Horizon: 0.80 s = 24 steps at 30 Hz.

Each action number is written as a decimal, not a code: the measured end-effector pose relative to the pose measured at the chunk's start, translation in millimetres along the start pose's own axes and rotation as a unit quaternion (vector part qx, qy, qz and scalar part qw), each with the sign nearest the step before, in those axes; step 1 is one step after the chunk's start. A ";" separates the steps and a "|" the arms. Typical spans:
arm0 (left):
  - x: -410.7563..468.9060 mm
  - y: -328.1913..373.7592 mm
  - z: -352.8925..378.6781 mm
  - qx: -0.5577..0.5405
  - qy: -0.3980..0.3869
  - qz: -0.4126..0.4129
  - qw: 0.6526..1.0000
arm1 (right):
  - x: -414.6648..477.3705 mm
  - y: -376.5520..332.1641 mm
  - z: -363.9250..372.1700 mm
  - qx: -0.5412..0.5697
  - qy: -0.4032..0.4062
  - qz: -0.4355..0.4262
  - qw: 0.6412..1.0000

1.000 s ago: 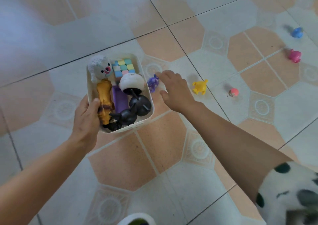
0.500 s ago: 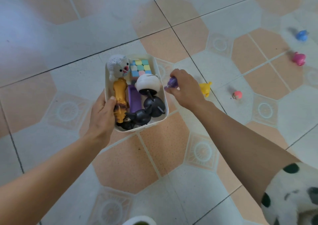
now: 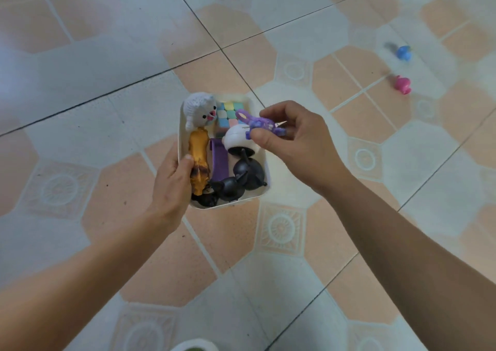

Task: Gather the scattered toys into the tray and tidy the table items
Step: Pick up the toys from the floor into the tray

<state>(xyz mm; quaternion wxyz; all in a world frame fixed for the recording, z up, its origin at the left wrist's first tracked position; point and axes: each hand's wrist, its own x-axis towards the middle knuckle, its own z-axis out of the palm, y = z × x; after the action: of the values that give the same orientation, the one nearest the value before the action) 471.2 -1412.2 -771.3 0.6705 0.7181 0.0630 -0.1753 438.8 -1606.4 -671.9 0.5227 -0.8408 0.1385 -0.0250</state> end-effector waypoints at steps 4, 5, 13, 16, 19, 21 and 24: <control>-6.0 3.1 16.1 -0.002 -0.015 0.009 1.000 | -17.8 -0.2 7.6 -0.044 -0.016 -0.007 0.999; -8.0 4.2 19.7 -0.003 -0.021 0.009 1.000 | -21.5 0.7 8.6 -0.062 -0.016 -0.015 0.998; -15.9 8.0 33.5 0.012 -0.049 0.019 0.999 | -32.3 11.8 13.9 -0.274 -0.022 -0.099 0.956; -18.5 7.0 38.1 0.015 -0.051 0.023 0.998 | -35.7 19.6 14.8 -0.335 -0.039 -0.140 0.931; -18.8 7.0 42.4 0.014 -0.056 0.028 0.998 | -38.3 25.9 12.0 -0.394 -0.056 -0.142 0.906; -16.7 6.1 43.5 0.019 -0.058 0.028 0.998 | -40.5 29.0 9.2 -0.404 -0.068 -0.145 0.900; -13.5 0.8 41.6 0.014 -0.053 0.015 0.998 | -42.5 30.8 2.1 -0.339 -0.037 -0.162 0.926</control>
<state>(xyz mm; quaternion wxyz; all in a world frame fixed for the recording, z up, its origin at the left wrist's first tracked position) 451.9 -1451.4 -767.6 0.6654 0.7180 0.0144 -0.2038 392.0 -1606.4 -695.8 0.2000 -0.9792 -0.0186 -0.0299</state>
